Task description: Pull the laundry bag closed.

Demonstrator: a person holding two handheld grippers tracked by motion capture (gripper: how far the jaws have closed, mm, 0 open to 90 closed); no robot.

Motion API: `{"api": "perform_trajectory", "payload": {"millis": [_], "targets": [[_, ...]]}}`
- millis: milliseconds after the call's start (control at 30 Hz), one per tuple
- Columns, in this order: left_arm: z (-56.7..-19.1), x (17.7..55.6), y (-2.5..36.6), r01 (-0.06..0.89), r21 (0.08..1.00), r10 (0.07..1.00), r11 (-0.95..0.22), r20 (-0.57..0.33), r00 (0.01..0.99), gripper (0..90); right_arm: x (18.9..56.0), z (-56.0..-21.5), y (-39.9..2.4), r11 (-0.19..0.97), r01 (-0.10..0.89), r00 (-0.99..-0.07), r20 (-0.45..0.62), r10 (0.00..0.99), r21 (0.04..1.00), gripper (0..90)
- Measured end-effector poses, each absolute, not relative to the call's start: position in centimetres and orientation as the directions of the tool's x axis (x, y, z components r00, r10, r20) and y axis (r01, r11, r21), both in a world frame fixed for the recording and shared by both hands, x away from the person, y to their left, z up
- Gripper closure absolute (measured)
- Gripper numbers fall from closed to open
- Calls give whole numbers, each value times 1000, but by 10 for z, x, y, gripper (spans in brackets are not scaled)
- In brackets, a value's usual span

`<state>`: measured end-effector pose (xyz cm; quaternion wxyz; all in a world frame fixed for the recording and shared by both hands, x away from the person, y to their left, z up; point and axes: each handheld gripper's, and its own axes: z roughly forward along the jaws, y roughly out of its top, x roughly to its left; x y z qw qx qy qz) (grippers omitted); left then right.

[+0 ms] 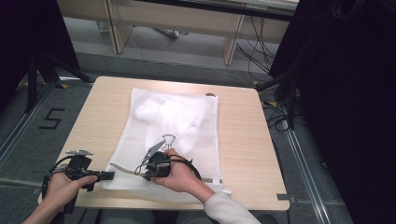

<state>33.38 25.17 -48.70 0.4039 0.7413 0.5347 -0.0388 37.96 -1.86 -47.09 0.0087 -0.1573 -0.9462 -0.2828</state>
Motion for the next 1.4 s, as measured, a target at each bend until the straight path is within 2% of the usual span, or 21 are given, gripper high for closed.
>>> {"api": "perform_trajectory", "payload": {"millis": [1400], "targets": [[-488,334,252,822,558,767,-113,-478,429,860,380,-466,-36,797,324,-944,122,306,510,826]]}}
